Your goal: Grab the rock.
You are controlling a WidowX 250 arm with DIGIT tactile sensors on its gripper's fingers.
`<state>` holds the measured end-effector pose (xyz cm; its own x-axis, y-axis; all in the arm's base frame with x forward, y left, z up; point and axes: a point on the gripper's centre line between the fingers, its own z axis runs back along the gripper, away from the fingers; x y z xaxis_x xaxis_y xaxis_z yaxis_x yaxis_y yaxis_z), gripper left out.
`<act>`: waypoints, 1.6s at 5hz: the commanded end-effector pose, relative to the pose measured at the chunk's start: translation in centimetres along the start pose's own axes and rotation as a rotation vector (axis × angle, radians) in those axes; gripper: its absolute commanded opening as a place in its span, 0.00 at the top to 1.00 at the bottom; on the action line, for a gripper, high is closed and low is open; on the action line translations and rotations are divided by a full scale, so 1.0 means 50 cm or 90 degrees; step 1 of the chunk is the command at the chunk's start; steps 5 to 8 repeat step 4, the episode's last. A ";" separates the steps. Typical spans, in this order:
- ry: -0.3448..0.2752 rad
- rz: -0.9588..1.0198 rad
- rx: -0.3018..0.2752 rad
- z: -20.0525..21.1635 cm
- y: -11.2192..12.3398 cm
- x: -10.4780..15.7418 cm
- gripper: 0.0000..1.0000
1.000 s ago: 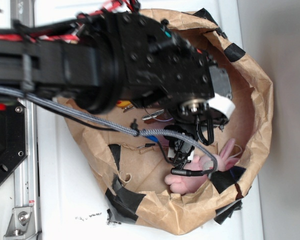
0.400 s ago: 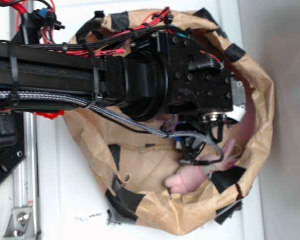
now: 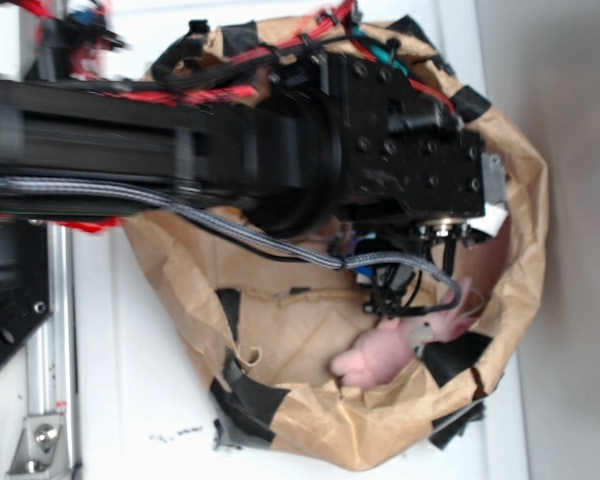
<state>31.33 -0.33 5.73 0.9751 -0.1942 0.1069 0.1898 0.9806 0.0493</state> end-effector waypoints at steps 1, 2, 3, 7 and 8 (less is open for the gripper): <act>-0.012 0.058 0.001 0.255 0.006 0.028 1.00; -0.014 0.072 -0.010 0.301 -0.005 0.017 1.00; -0.016 0.064 -0.010 0.298 -0.021 0.008 1.00; -0.014 0.074 -0.004 0.290 -0.020 0.004 1.00; -0.014 0.074 -0.004 0.290 -0.020 0.004 1.00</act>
